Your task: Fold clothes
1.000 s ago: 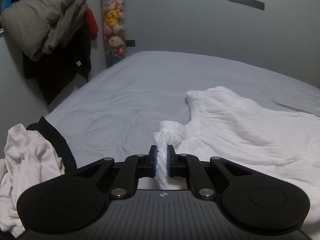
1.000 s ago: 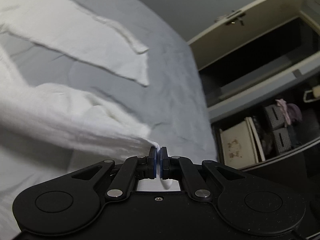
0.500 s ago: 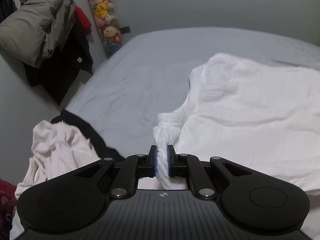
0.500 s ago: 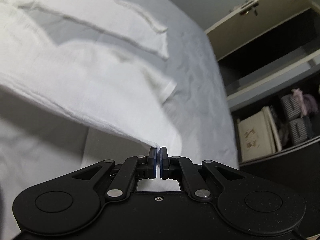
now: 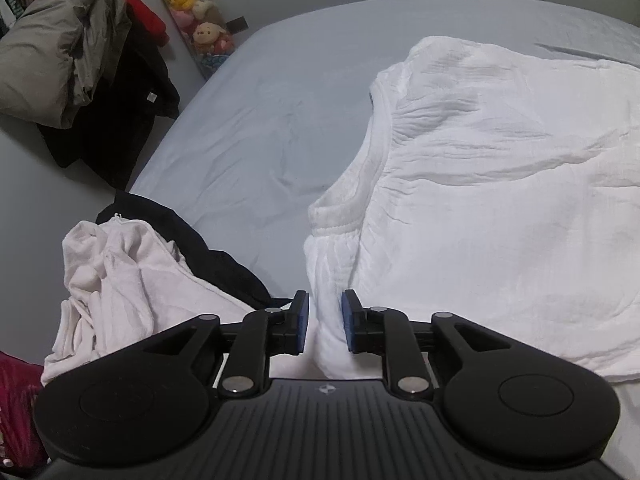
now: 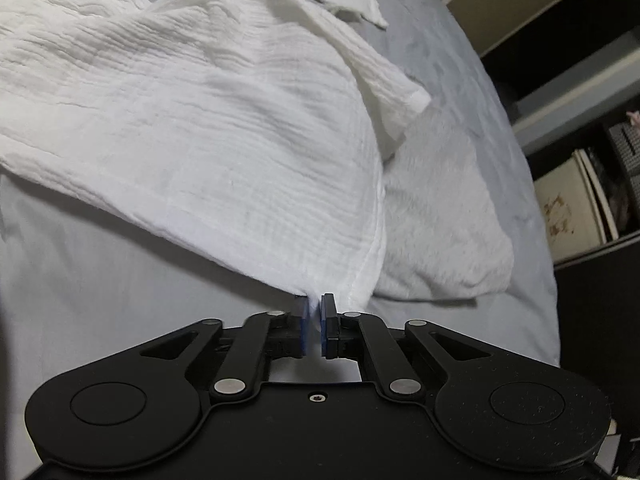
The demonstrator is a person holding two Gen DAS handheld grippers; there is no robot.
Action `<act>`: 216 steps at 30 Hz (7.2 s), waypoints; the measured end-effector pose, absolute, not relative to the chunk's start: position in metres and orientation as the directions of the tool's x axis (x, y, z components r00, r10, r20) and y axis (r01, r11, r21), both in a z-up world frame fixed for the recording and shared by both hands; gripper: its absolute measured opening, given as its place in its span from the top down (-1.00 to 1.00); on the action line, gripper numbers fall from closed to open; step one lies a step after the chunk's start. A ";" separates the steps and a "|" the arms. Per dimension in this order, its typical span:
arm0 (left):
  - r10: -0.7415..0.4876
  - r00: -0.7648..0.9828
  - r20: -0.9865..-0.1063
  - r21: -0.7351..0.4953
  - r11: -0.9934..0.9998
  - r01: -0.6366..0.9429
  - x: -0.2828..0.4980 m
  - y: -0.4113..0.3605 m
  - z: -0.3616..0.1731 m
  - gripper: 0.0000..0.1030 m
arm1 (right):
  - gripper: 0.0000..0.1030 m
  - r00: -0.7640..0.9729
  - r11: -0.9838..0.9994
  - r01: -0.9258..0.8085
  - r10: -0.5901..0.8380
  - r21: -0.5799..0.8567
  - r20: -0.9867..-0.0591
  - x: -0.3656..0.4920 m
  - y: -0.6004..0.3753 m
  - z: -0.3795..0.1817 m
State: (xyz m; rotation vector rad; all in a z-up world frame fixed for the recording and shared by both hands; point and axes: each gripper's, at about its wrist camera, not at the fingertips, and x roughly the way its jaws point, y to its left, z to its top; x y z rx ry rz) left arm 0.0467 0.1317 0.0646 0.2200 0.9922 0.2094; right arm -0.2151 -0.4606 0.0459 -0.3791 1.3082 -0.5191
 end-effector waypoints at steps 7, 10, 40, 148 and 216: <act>0.259 0.587 -0.767 0.259 0.962 -0.086 0.043 0.124 0.085 0.31 | 0.25 0.194 0.834 0.253 -0.541 -0.491 -0.818 -0.233 -0.484 0.073; 0.231 0.637 -0.736 0.260 0.964 -0.049 0.046 0.106 0.087 0.31 | 0.24 0.258 0.826 0.370 -0.531 -0.425 -0.807 -0.234 -0.503 0.097; 0.085 0.760 -0.644 0.283 0.950 0.133 0.070 0.021 0.026 0.31 | 0.99 0.540 0.804 0.519 -0.571 -0.289 -0.619 -0.124 -0.568 0.129; -0.089 0.680 -0.727 -0.036 0.995 0.092 0.313 0.172 0.021 0.94 | -0.41 0.653 0.973 0.231 -0.176 -0.028 -0.736 -0.008 -0.284 0.020; -0.028 0.732 -0.680 0.061 0.994 0.095 -0.060 0.023 0.123 -0.42 | -0.72 0.694 0.966 0.250 -0.128 0.070 -0.708 -0.170 -0.227 0.153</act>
